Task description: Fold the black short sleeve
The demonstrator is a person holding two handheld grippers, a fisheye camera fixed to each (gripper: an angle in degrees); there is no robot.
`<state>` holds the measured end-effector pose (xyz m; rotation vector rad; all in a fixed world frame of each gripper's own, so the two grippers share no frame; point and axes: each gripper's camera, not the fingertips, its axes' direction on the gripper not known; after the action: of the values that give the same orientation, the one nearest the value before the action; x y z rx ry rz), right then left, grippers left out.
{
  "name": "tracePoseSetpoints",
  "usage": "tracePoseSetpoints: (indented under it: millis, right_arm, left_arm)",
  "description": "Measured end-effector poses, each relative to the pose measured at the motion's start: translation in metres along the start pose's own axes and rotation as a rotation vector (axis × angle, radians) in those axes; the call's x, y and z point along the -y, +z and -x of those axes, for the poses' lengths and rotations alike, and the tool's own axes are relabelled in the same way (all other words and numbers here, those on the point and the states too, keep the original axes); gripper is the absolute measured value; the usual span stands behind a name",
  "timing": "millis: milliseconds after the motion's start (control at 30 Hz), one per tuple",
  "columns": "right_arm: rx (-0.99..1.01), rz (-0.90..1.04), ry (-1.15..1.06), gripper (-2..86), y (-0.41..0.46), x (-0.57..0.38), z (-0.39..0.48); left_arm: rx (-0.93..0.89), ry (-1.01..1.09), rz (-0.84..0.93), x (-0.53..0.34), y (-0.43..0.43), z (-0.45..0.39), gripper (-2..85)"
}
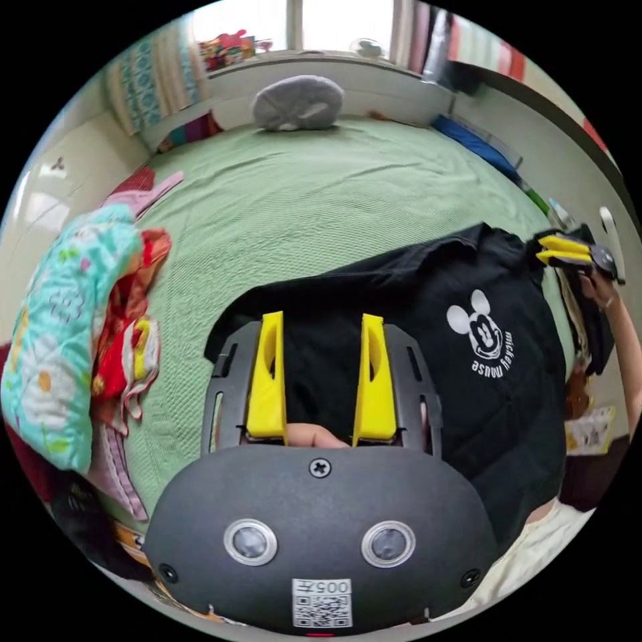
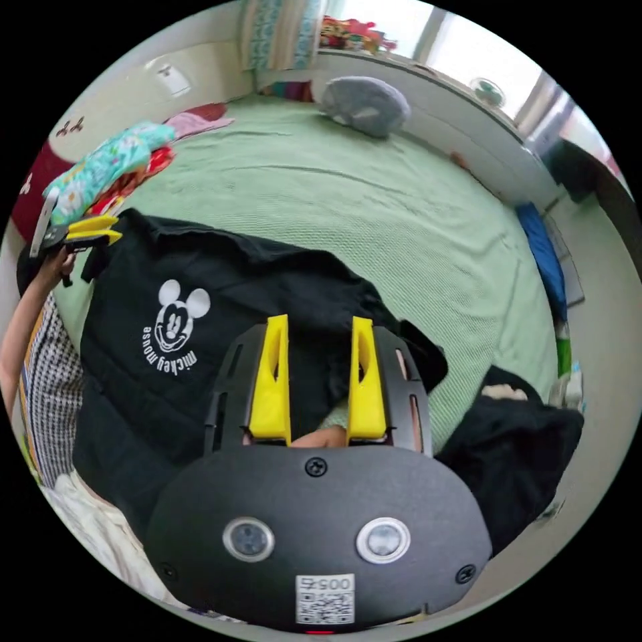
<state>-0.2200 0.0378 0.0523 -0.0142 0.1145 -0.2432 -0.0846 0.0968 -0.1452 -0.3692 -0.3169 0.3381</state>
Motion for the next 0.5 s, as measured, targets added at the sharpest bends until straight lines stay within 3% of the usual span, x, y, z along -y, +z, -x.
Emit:
tracePoseSetpoints:
  millis: [133, 300, 500]
  right_arm:
    - [-0.058, 0.056, -0.097, 10.0, 0.043, 0.041, 0.040]
    - [-0.121, 0.166, -0.103, -0.4, 0.089, 0.079, 0.055]
    - [-0.107, -0.053, 0.218, -1.2, 0.065, 0.119, 0.011]
  left_arm:
    - [-0.007, 0.060, 0.037, 0.018, 0.033, -0.026, 16.2]
    - [0.021, 0.055, 0.076, 0.038, 0.065, -0.028, 12.9]
    - [-0.014, -0.131, -0.021, 0.072, 0.059, 0.020, 12.3]
